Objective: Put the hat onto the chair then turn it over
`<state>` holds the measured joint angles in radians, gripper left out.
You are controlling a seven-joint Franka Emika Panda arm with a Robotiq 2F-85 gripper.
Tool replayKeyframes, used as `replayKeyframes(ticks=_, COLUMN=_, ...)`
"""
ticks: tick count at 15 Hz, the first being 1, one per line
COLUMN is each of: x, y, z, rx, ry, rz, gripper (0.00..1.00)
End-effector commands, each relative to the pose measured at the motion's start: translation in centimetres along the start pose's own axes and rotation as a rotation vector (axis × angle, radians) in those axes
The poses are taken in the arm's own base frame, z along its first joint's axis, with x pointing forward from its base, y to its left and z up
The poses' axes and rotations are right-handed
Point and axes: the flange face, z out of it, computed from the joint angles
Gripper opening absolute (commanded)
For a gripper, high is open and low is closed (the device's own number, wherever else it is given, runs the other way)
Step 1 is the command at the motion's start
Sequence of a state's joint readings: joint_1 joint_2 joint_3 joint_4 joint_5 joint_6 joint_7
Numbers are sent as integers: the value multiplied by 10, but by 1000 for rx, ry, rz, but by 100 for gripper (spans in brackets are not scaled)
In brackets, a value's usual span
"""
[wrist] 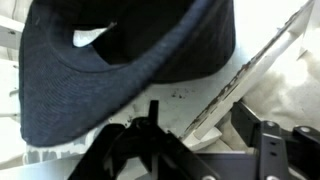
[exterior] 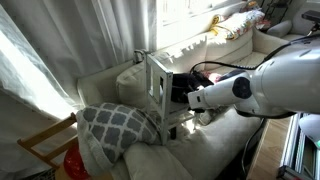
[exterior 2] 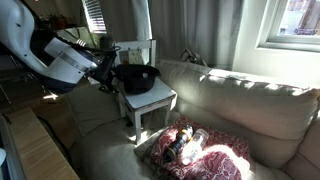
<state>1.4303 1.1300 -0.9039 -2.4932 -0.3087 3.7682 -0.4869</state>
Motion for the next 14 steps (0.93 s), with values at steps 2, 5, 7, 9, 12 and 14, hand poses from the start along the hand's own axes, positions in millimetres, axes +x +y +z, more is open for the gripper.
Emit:
replayKeyframes(ticks=2, x=-11, y=13, z=-20, rx=95, ry=148, rz=15, gripper=100)
replayKeyframes(ticks=5, x=-23, y=23, z=-29, rx=144, ry=208, rz=36, gripper=100)
replayKeyframes(ticks=7, x=-40, y=35, z=-39, rx=139, ry=274, rz=73, gripper=100)
replayKeyframes(ticks=9, x=-56, y=43, z=-51, rx=145, ry=317, rz=91, gripper=100)
replayKeyframes(ticks=12, x=-74, y=46, z=-68, rx=166, ry=389, rz=107, gripper=100)
replayKeyframes(ticks=14, x=-89, y=50, z=-81, rx=176, ry=406, rz=117, gripper=100)
